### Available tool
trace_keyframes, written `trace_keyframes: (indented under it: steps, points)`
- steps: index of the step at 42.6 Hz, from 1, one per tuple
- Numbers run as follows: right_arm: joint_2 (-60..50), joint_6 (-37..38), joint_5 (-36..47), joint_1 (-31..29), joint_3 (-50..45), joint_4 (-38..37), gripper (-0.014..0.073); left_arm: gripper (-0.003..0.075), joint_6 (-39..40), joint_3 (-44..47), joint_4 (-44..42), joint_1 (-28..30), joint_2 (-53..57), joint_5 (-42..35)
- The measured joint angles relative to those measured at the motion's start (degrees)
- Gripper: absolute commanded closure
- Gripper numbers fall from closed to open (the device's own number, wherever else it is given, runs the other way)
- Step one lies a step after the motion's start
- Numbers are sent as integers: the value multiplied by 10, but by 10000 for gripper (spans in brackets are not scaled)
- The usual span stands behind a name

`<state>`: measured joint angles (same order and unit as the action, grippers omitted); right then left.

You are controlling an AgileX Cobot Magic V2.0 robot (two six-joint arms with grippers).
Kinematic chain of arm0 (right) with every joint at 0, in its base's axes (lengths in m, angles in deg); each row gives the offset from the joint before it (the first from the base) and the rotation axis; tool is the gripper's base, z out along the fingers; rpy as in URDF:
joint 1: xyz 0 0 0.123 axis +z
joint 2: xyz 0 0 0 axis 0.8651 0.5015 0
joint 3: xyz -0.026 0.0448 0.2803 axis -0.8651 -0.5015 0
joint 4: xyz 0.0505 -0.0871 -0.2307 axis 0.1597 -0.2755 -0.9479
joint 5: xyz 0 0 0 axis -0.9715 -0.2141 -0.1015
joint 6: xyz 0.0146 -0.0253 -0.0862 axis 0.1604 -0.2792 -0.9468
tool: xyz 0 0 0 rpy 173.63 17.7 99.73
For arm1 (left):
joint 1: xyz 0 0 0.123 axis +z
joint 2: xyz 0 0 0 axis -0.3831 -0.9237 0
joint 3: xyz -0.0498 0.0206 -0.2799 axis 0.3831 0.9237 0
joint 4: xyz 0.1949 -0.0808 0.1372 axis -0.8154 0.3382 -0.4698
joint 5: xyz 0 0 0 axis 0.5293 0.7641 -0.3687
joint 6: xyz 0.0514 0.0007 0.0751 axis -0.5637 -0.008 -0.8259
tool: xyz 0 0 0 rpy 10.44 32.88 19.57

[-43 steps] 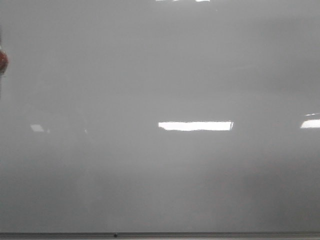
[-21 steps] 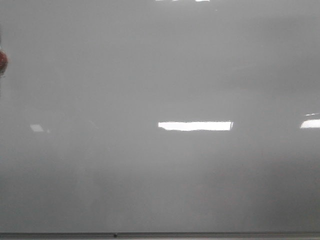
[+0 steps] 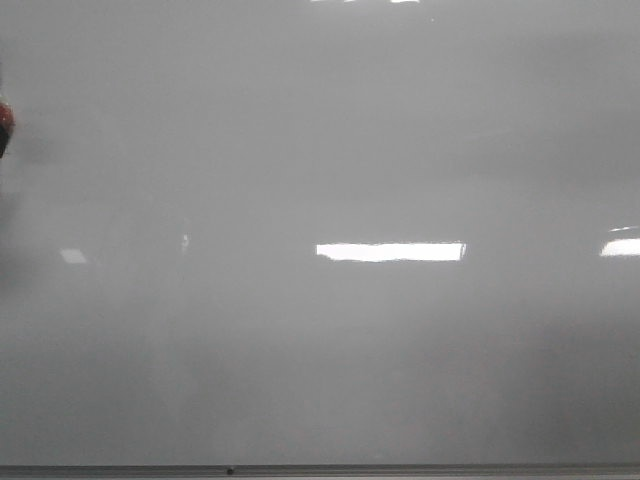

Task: Write number 9 on whiteboard

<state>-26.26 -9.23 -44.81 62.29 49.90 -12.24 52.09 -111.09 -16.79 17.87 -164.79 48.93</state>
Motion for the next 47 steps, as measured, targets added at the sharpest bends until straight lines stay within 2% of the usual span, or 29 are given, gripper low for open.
trace_keyframes:
  steps: [8,20,35,42,47]
  points:
    - [0,0,-1,0,0,0,3,360,0,-1,0,0,-32,-38]
    - [0,0,-7,0,0,0,3,440,0,-1,1,0,-67,-76]
    - [0,0,-13,0,0,0,3,665,0,-1,-4,0,-73,-87]
    - [0,0,-13,0,0,0,3,735,0,-1,-4,0,-62,-52]
    - [-3,0,-12,0,0,0,3,739,0,-1,-6,0,-26,1]
